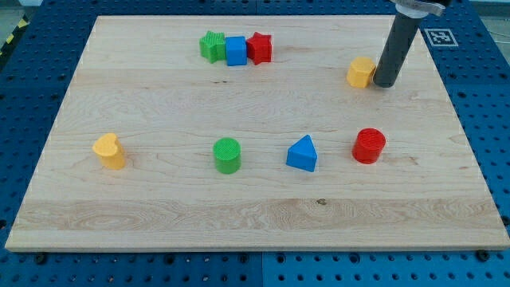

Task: Move the yellow hexagon to the diagonal bottom right of the red star

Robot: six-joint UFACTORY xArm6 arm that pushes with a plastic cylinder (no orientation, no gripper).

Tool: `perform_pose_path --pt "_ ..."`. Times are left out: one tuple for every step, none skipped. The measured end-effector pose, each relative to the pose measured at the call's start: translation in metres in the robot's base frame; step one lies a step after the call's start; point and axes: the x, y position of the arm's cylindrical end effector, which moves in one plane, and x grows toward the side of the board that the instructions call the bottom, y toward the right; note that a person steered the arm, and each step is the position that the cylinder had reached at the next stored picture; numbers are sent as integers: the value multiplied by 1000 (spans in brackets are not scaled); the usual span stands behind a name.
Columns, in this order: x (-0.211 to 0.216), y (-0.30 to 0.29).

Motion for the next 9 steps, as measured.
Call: perform_pose_path --pt "0 0" --pt "0 -3" --pt "0 -9" --pt "0 -20" --pt "0 -33" --pt "-6 -40" --pt "-17 -44" --pt "-38 -44" --pt "-63 -44"
